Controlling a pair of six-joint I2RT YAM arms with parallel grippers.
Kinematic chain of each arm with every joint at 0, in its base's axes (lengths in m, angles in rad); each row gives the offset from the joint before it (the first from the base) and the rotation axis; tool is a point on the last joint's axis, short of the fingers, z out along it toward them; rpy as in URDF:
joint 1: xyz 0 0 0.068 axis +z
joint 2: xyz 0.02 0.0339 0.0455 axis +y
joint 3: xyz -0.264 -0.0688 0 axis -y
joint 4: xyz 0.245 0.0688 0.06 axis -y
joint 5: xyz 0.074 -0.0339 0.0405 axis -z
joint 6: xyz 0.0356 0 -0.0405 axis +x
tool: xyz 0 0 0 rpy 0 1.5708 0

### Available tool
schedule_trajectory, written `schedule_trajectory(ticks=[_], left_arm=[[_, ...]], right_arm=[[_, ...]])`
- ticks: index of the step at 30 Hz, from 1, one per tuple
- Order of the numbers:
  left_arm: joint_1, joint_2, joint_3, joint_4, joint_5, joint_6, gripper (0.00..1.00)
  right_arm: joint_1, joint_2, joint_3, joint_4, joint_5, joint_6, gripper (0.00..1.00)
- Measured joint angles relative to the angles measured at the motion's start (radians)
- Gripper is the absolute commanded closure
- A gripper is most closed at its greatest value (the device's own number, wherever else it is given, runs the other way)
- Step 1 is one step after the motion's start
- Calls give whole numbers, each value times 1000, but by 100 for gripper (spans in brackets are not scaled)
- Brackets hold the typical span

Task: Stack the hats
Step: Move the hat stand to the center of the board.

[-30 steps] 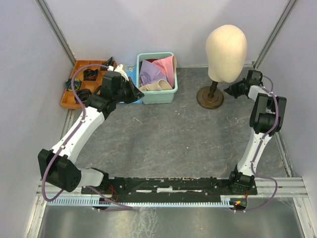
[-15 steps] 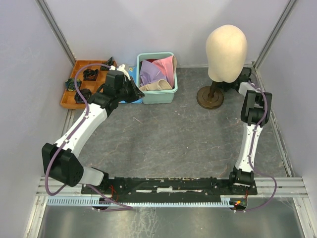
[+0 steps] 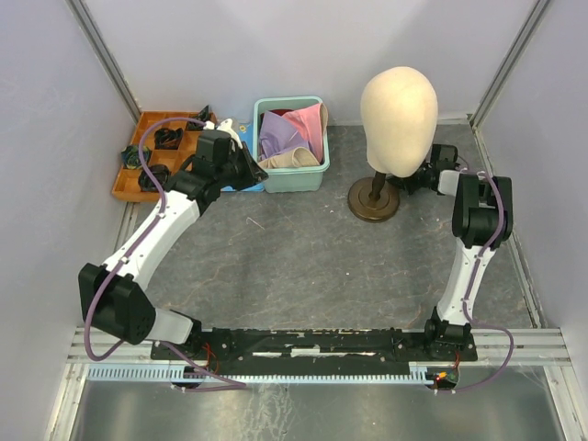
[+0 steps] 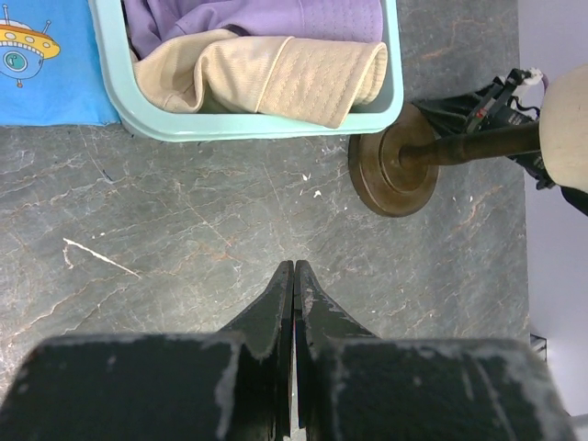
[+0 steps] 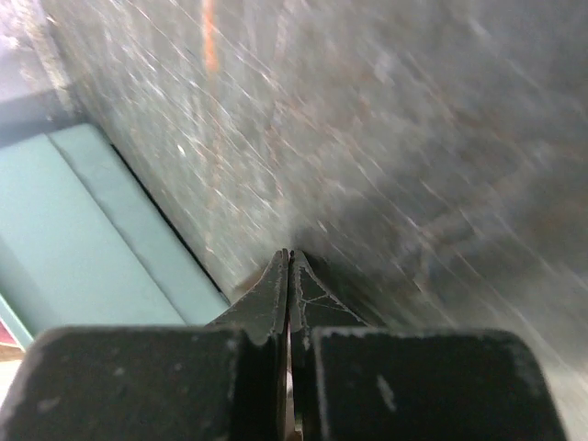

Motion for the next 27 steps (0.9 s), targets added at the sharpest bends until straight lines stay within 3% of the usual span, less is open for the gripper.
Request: schedule_trajectory(ticks=[7, 20, 24, 27], left_arm=[[0, 47, 37, 3, -3, 11, 97], [29, 249, 246, -1, 10, 11, 91], [42, 283, 298, 0, 29, 11, 85], [44, 296, 310, -1, 55, 11, 78]], right_arm=[[4, -83, -100, -31, 29, -27, 100], [86, -138, -209, 36, 27, 5, 100], [87, -157, -238, 45, 26, 5, 100], [87, -169, -249, 34, 29, -2, 87]])
